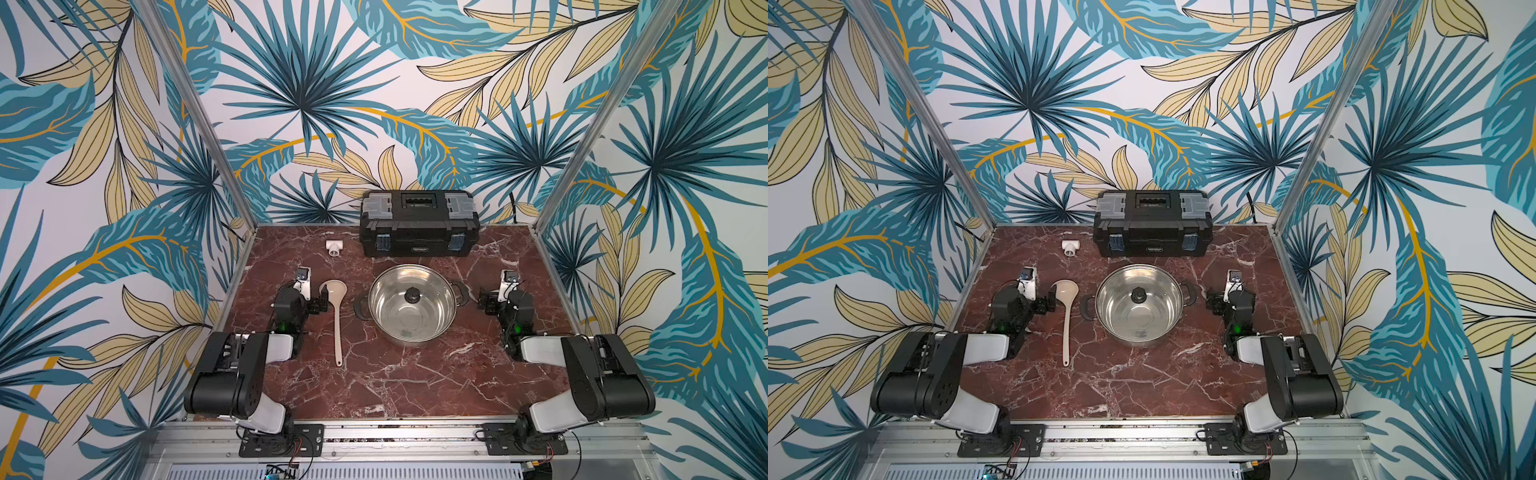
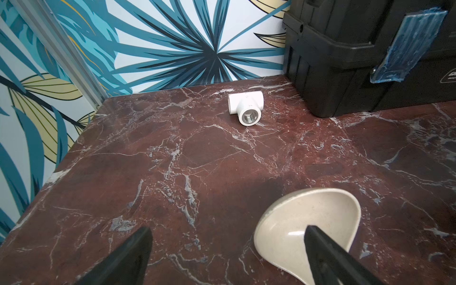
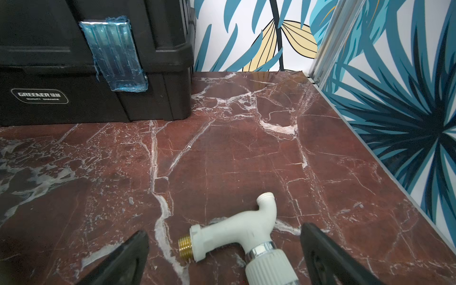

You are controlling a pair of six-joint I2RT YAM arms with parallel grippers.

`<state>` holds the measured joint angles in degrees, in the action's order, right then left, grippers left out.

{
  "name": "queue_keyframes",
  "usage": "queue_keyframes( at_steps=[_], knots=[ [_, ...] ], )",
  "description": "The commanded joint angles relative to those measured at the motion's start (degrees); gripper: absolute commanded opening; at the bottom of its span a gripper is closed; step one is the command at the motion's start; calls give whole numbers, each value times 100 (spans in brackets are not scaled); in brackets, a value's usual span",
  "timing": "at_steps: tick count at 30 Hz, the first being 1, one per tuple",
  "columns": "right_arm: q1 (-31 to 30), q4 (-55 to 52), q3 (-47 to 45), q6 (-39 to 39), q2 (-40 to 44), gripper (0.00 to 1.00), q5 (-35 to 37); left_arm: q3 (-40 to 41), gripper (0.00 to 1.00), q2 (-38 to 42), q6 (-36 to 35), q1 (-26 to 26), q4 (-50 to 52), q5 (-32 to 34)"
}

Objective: Stir the soup with a spoon
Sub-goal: Pick up the lid from the pan.

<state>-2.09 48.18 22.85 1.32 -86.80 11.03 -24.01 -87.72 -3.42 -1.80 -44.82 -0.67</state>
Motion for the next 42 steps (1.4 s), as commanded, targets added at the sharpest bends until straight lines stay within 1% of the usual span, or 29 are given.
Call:
queue_keyframes(
  at_steps=[1,15,17,18,19,21,23,25,28,30,31,33,34,35,38,42],
  knots=[
    [-24,85,45,43,37,100,-34,35,100,73,-21,29,-137,6],
    [-25,86,44,44,33,100,-39,35,100,77,-27,30,-133,5],
    [-28,137,27,1,73,100,-31,7,100,161,2,20,-138,134],
    [-21,94,65,-35,166,100,-23,-61,100,298,79,22,115,300],
    [-21,-478,238,-1,452,99,56,-264,100,525,208,14,745,538],
    [-27,-2100,863,264,922,100,427,-960,100,907,352,22,2504,836],
    [-27,-3202,1327,487,1250,100,810,-1527,100,1099,502,9,3768,1049],
    [-28,-4027,1593,651,1636,100,807,-1724,100,1379,688,-20,4405,1157],
    [-23,-4819,1745,1045,2235,100,858,-1883,100,1915,1264,-63,5113,1477],
    [-28,-5344,1808,1563,2676,99,864,-1984,100,2319,1828,-68,5644,1506],
    [-21,-5661,1905,1681,2838,99,692,-2047,100,2480,2127,-66,5895,1498],
    [-22,-6454,2182,1925,3125,100,231,-2213,100,2795,2593,-66,6536,1103],
    [-20,-6747,2305,1990,3209,100,24,-2303,100,2910,2713,-70,6777,867],
    [-20,-7053,2443,2037,3320,100,-237,-2426,100,3011,2815,-70,7100,487],
    [-24,-7630,2723,2067,3610,100,-828,-2773,100,3266,2975,-101,8017,-91],
    [-42,-8137,3030,2150,3905,99,-1360,-2853,100,3807,3005,-192,8611,-809]
  ],
)
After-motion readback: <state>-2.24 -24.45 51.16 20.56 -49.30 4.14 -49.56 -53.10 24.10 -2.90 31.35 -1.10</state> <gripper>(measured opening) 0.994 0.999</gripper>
